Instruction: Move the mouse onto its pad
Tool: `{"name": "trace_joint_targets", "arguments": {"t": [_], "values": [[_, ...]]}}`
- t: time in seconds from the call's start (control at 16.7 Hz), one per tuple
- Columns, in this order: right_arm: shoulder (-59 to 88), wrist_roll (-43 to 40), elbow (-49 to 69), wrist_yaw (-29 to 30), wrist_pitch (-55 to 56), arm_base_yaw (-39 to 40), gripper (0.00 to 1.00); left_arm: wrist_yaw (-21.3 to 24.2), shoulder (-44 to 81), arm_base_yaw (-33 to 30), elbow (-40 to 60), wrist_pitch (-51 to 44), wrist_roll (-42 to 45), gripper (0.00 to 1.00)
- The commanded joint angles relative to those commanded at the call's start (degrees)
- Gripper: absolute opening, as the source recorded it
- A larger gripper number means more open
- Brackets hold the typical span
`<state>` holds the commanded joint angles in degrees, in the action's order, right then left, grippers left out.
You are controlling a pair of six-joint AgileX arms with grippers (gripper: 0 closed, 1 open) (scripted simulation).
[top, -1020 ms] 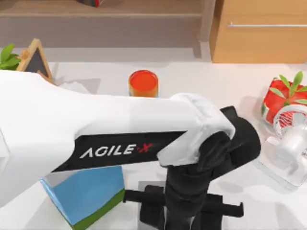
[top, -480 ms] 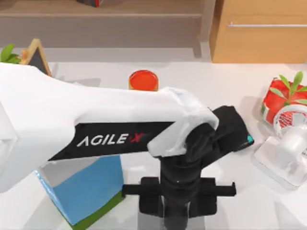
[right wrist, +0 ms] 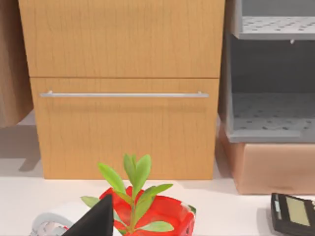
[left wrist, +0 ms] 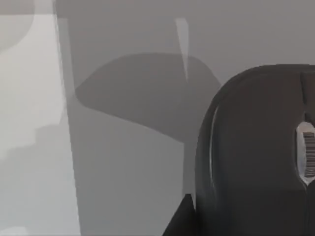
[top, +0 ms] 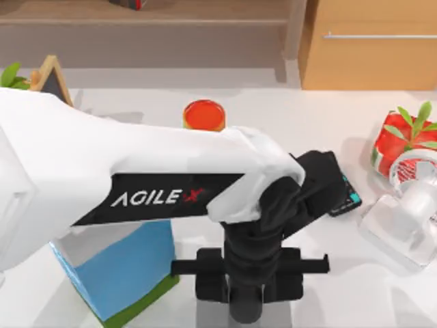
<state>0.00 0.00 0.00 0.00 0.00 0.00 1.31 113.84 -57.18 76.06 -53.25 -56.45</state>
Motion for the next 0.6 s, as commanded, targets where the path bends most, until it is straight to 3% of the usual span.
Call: {"name": "trace_joint_targets", "arguments": {"t": [0.6], "values": [[0.0, 0.0, 0.0, 0.0, 0.0, 0.0, 1.00, 0.0, 0.0, 0.0, 0.0, 0.0, 0.0, 0.75]]}}
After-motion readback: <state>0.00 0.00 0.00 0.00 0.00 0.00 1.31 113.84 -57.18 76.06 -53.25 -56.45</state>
